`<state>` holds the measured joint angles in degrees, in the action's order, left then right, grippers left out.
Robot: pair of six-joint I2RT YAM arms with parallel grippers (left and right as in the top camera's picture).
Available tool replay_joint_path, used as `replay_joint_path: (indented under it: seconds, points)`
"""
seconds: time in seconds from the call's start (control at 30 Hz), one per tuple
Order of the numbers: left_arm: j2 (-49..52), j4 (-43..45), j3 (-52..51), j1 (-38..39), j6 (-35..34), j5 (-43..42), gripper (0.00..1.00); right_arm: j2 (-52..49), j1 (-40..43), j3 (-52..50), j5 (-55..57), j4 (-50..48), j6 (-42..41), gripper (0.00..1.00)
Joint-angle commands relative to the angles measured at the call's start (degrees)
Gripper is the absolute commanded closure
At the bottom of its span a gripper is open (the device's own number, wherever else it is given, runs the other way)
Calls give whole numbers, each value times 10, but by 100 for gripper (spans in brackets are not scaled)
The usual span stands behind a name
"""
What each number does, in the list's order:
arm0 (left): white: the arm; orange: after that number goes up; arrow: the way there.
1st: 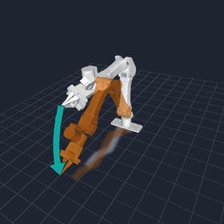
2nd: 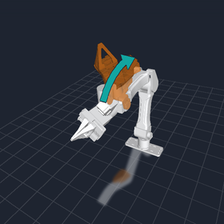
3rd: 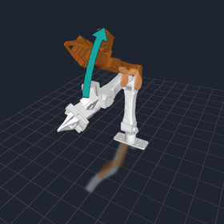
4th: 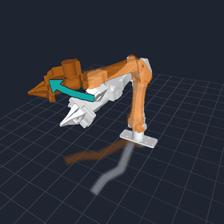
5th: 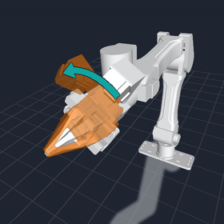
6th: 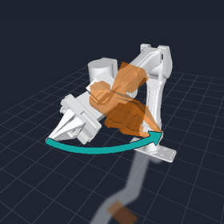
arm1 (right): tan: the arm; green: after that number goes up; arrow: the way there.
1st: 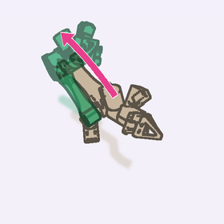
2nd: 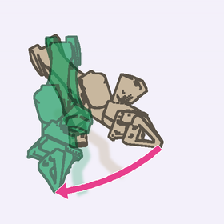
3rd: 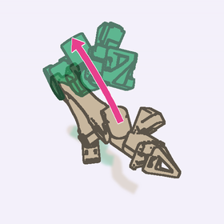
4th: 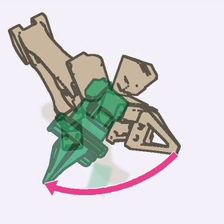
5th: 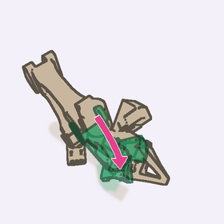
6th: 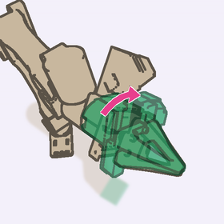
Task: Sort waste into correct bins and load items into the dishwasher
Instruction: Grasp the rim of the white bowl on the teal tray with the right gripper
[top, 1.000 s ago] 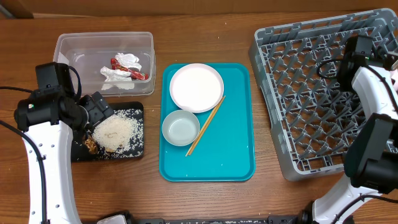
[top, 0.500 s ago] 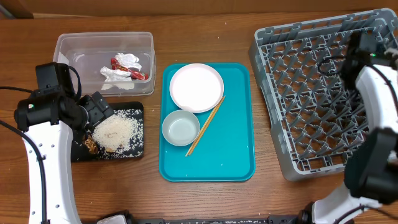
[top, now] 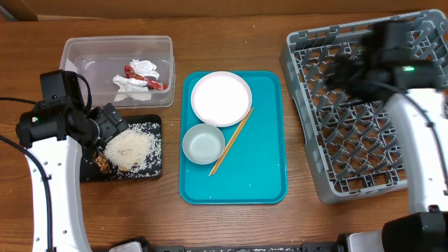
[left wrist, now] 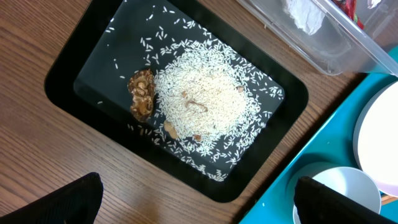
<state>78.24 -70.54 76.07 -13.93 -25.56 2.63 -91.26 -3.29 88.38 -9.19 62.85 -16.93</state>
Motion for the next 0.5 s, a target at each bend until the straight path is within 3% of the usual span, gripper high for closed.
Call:
replay_joint_path:
  seconds: [0.0,0.23,0.47]
  points:
    - [-7,1,5,-2,-2,5,0,-2,-70,-28,-94,-2,8,22]
    - [-7,1,5,-2,-2,5,0,-19,-205,-87,-69,-70,-7,22]
    - [-7,1,5,-2,-2,5,0,-74,-284,-101,-20,-106,-55,21]
